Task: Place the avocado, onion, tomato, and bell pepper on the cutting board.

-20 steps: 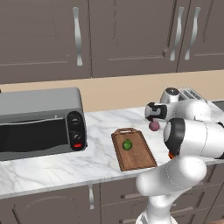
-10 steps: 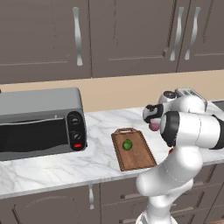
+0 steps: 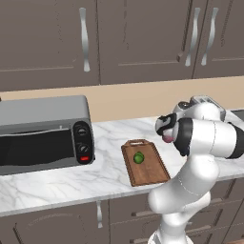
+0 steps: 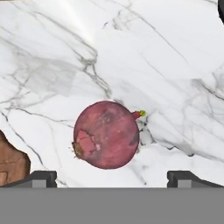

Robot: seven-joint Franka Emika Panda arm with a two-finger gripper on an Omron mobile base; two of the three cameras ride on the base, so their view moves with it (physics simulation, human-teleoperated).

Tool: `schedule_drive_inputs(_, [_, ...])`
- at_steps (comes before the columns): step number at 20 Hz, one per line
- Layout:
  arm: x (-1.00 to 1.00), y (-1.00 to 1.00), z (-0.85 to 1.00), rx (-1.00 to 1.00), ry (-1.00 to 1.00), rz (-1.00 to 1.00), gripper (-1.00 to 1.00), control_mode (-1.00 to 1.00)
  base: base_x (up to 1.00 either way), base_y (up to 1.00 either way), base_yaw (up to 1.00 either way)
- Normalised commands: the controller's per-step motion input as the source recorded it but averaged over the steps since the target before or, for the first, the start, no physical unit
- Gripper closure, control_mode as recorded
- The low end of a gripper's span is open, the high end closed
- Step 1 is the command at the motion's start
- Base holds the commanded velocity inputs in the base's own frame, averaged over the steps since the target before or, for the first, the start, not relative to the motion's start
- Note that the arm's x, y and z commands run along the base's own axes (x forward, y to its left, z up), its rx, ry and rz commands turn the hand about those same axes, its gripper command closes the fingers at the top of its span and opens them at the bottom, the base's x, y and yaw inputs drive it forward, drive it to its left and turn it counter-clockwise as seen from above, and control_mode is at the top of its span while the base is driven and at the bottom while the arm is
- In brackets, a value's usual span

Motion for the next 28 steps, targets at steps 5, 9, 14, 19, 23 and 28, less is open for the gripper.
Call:
schedule_drive_inputs(5, [0.15, 0.00, -0.11, 0.00, 0.00, 0.00, -1.00, -1.00, 0.00, 0.00, 0.00])
schedule_drive_inputs(9, [0.22, 0.00, -0.03, 0.00, 0.00, 0.00, -1.00, -1.00, 0.00, 0.00, 0.00])
schedule_drive_inputs(14, [0.13, 0.00, -0.06, 0.00, 0.00, 0.00, -1.00, -1.00, 0.00, 0.00, 0.00])
schedule_drive_inputs(19, [0.00, 0.00, -0.13, 0.00, 0.00, 0.00, -1.00, -1.00, 0.00, 0.00, 0.00])
schedule_drive_inputs(23, [0.00, 0.00, -0.08, 0.00, -0.01, 0.00, -1.00, -1.00, 0.00, 0.00, 0.00])
schedule_drive_inputs(28, [0.00, 0.02, -0.07, 0.00, 0.00, 0.00, -1.00, -1.00, 0.00, 0.00, 0.00])
